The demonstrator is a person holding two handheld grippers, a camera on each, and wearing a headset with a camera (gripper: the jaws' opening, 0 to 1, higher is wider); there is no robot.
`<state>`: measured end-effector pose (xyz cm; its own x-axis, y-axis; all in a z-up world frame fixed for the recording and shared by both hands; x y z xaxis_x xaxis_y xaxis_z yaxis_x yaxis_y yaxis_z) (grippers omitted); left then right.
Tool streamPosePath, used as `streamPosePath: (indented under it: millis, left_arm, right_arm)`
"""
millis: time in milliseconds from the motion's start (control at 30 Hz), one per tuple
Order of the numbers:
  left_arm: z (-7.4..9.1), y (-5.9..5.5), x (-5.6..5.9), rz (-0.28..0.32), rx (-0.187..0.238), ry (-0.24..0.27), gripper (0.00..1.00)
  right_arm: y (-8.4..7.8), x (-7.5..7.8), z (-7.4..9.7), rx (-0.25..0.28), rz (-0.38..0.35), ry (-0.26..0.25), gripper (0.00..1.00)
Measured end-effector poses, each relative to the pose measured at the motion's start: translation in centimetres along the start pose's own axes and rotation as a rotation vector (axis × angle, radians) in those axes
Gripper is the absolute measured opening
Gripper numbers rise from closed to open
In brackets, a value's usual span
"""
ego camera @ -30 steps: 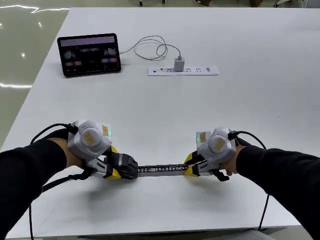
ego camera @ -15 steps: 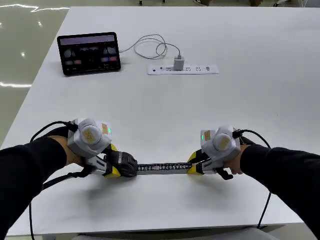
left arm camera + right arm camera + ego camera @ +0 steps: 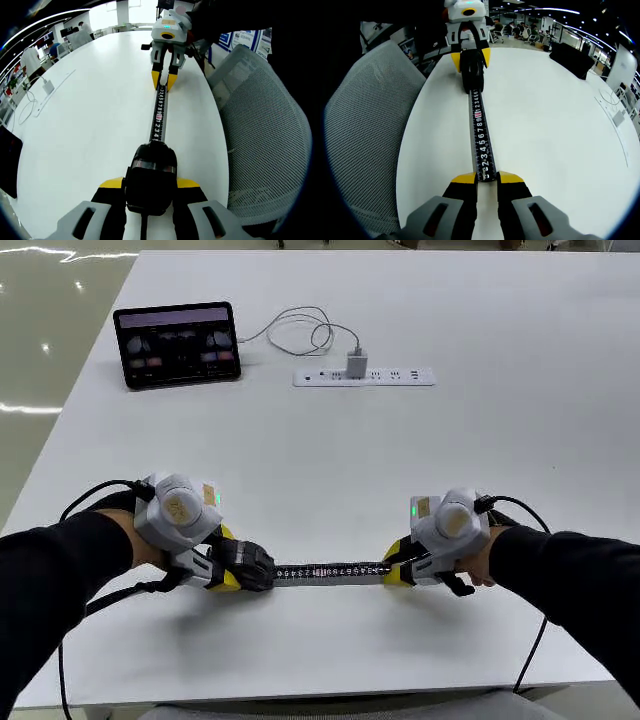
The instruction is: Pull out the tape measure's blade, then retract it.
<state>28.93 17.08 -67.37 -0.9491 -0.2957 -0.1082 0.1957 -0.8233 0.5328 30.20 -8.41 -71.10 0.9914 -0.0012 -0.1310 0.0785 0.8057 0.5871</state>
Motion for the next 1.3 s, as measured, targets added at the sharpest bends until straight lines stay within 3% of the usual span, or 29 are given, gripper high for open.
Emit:
streamPosePath:
  millis: [1300]
  left_arm:
    - [0.0, -0.1, 0.0, 0.005, 0.004, 0.003, 0.32]
  right_arm:
    - [-2.3, -0.1, 1.9, -0.029, -0.025, -0.008, 0.09]
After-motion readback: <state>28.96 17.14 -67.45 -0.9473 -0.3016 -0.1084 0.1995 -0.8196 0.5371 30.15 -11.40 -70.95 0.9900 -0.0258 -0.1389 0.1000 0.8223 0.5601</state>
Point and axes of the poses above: the centre of the closed fingertips' face, and the gripper's own axes: z roughly backward along the fingers, x roughly to its right, y roughly out of its top, the point moved 6 cm from there along z, roughly backward along the fingers, and after that the axes turned 8 degrees about y, right-handed, at the moved point
